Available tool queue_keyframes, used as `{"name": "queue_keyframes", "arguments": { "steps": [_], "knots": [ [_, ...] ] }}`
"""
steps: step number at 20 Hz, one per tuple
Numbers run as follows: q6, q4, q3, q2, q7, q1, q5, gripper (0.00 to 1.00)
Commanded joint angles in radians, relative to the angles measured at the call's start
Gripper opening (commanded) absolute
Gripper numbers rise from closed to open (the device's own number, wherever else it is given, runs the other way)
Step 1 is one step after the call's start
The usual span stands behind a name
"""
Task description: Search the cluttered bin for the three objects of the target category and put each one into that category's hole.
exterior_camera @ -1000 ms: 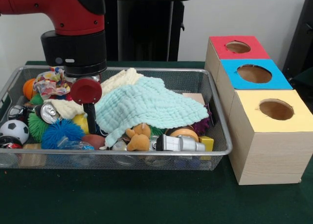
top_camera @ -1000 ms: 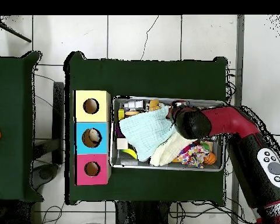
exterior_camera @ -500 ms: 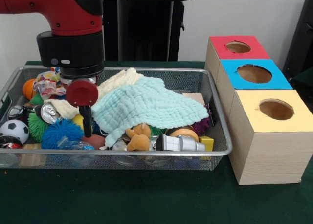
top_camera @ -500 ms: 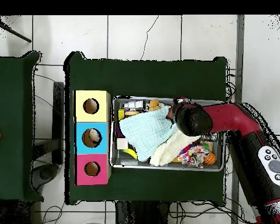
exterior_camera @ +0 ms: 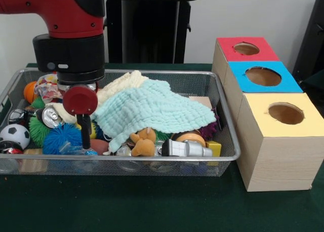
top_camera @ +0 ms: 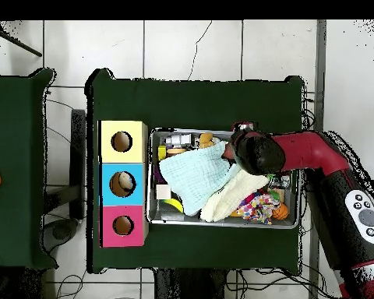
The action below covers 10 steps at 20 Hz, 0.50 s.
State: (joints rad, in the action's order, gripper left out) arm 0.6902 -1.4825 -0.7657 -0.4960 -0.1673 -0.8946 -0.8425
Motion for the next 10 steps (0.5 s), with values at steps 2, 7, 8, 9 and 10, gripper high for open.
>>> {"name": "queue_keyframes", "arguments": {
  "steps": [2,7,8,9,10],
  "knots": [
    [0.048,0.029,0.033,0.074,0.097,-0.001,-0.031,1.00],
    [0.022,0.041,0.031,0.112,0.110,-0.013,-0.043,1.00],
    [0.019,0.045,0.030,0.122,0.115,-0.016,-0.045,1.00],
    [0.013,0.047,0.029,0.131,0.119,-0.018,-0.048,1.00],
    [0.008,0.049,0.028,0.139,0.124,-0.022,-0.051,1.00]
  ]
}}
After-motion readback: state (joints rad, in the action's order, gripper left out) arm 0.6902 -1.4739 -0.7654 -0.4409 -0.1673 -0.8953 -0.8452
